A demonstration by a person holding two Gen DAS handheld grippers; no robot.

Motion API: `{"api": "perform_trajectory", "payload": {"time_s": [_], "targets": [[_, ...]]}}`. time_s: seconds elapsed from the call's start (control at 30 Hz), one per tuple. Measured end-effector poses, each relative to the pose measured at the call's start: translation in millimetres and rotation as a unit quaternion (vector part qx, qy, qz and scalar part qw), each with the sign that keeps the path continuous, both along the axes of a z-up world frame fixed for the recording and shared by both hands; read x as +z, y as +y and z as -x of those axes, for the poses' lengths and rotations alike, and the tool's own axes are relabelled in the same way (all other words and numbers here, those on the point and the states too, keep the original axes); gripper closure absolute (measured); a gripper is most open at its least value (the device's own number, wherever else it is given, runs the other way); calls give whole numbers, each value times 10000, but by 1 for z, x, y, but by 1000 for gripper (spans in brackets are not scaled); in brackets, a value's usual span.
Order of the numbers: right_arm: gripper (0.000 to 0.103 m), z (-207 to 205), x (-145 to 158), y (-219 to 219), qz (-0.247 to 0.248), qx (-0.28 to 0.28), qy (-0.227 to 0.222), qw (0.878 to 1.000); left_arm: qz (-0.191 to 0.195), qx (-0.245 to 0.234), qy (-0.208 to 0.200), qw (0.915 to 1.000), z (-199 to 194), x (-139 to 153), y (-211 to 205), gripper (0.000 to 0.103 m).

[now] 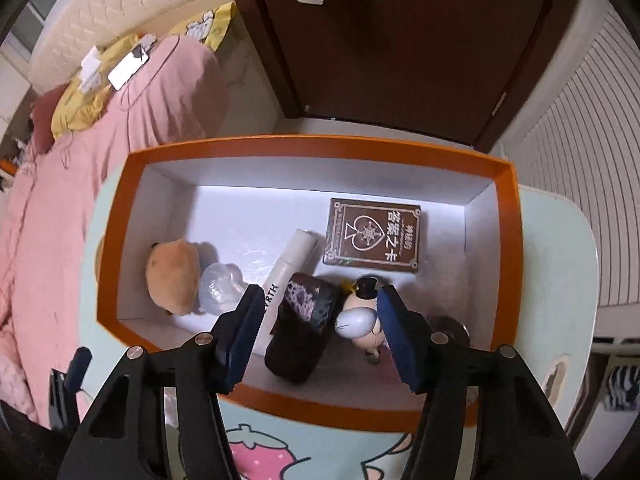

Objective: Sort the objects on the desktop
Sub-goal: 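Reach into the box and grasp the black-and-red pouch with the right gripper, then lift the pouch out and lower it onto the table, open right gripper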

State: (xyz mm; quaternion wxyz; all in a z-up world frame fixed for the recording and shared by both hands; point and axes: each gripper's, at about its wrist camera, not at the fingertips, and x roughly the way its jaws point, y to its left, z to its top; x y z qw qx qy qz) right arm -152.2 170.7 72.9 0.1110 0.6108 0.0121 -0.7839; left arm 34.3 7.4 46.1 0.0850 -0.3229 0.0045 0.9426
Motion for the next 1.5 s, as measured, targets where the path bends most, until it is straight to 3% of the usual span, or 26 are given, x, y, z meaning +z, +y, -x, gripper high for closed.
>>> {"api": "perform_trajectory", "payload": {"time_s": [0.1,0.3,0.4,0.47,0.57,0.7,0.87,0.97,1.03,1.27,1.5], "targets": [[54,4,-1,-8,-309,175,25,9994,15,6,-23,10000,0,-1,1,14],[55,-2,-4,-44,-1033,986,164,9896,0,11,-48,10000,1,-1,0,14],[65,-2,-7,-48,-942,1096,23,9895,-17,17,-84,10000,2,-2,-1,14],[73,0,-6,-45,-744,1104,-23,9911,-36,26,-101,9999,3,-2,-2,14],[73,4,2,-38,-254,894,-9,9957,-78,62,-113,9999,4,-3,-5,14],[73,-4,29,-16,315,632,357,9969,-145,151,-134,9997,5,-3,-10,14],[73,-38,74,10,904,419,864,9913,-239,278,-155,9992,7,-4,-17,14],[73,-64,80,6,1399,530,810,9854,-259,327,-209,9989,9,-6,-18,14],[73,-81,69,7,1549,594,682,9838,-255,335,-254,9988,10,-7,-18,14],[73,-118,-20,-8,1539,596,-59,9863,-222,344,-311,9987,12,-9,-18,14],[73,-129,-32,-7,1545,554,152,9863,-222,348,-339,9986,12,-10,-21,14]]}}
